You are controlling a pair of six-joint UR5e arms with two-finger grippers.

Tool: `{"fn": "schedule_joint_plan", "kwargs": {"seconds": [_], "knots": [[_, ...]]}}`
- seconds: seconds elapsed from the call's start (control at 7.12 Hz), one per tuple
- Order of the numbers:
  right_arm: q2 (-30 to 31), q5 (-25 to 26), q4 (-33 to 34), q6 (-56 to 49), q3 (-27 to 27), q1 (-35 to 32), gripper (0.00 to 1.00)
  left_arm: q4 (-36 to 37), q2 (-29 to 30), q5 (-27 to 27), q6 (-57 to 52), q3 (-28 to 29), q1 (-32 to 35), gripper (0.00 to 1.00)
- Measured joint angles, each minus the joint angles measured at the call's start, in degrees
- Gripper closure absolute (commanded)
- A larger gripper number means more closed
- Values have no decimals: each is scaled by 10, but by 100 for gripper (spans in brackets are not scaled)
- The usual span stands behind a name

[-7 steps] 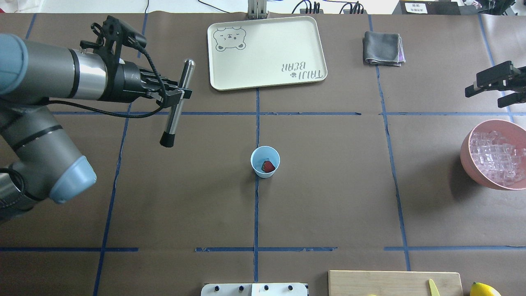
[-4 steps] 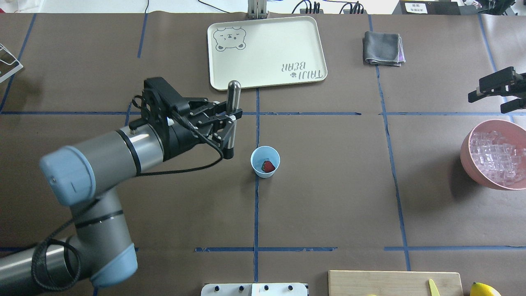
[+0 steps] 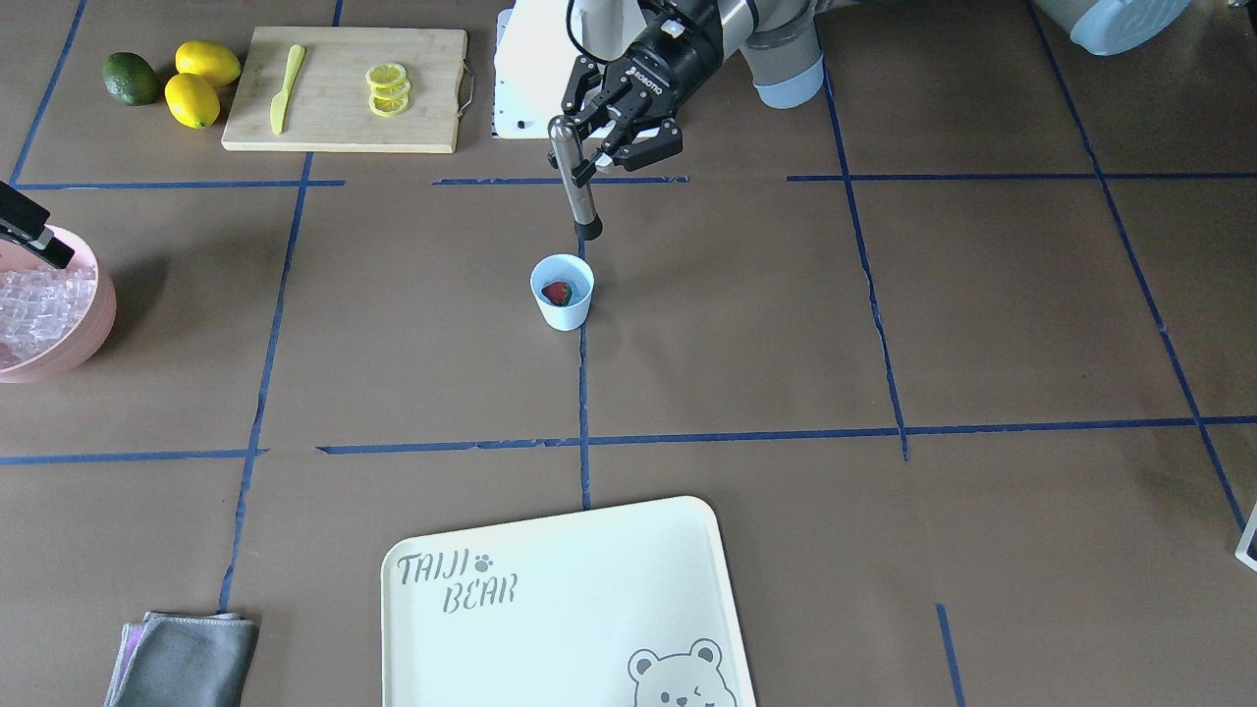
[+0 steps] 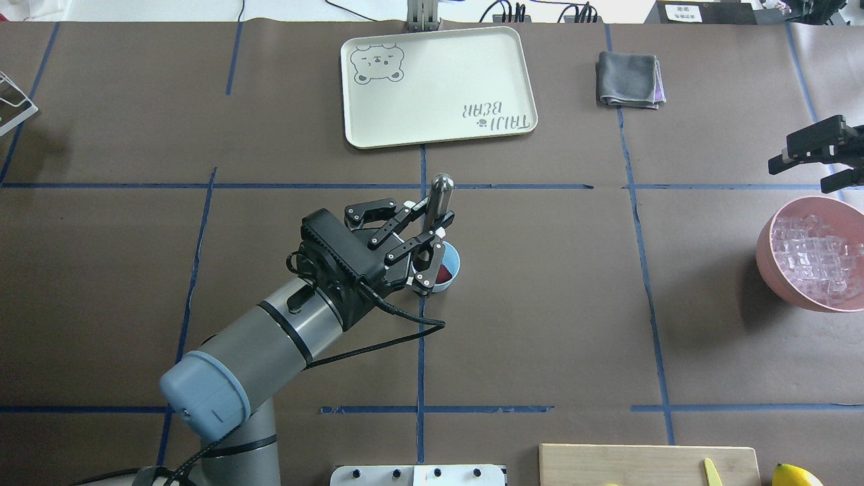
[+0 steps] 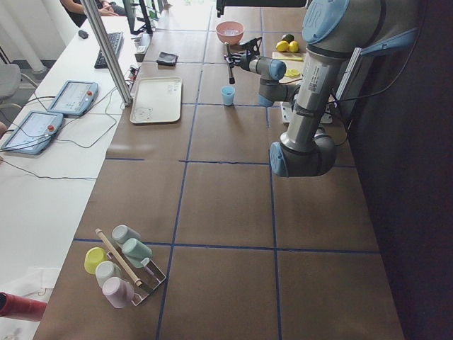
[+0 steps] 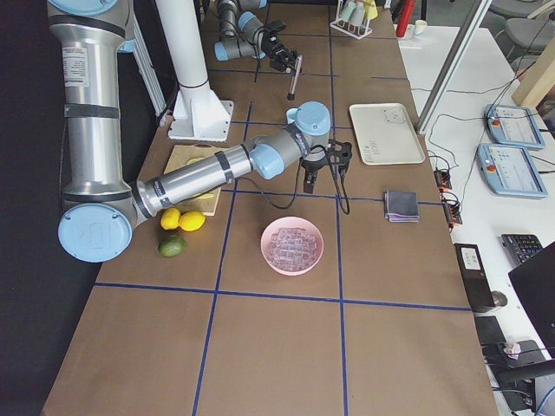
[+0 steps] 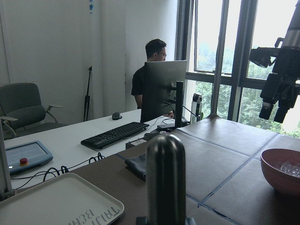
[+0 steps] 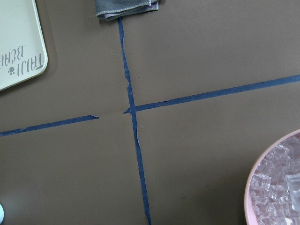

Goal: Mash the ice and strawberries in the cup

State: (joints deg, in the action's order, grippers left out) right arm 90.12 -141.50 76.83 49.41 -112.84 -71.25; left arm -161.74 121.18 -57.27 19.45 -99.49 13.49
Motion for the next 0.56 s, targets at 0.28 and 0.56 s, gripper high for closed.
{"fn": "schedule_joint_plan", "kwargs": {"seconds": [0.28,0.56], "knots": [[0,-2,0,-1,5,0,0,-2,31,7,-8,46,-3,99],[1,-3,0,-1,6,0,0,-15,50,7,-9,94,-3,99]]}}
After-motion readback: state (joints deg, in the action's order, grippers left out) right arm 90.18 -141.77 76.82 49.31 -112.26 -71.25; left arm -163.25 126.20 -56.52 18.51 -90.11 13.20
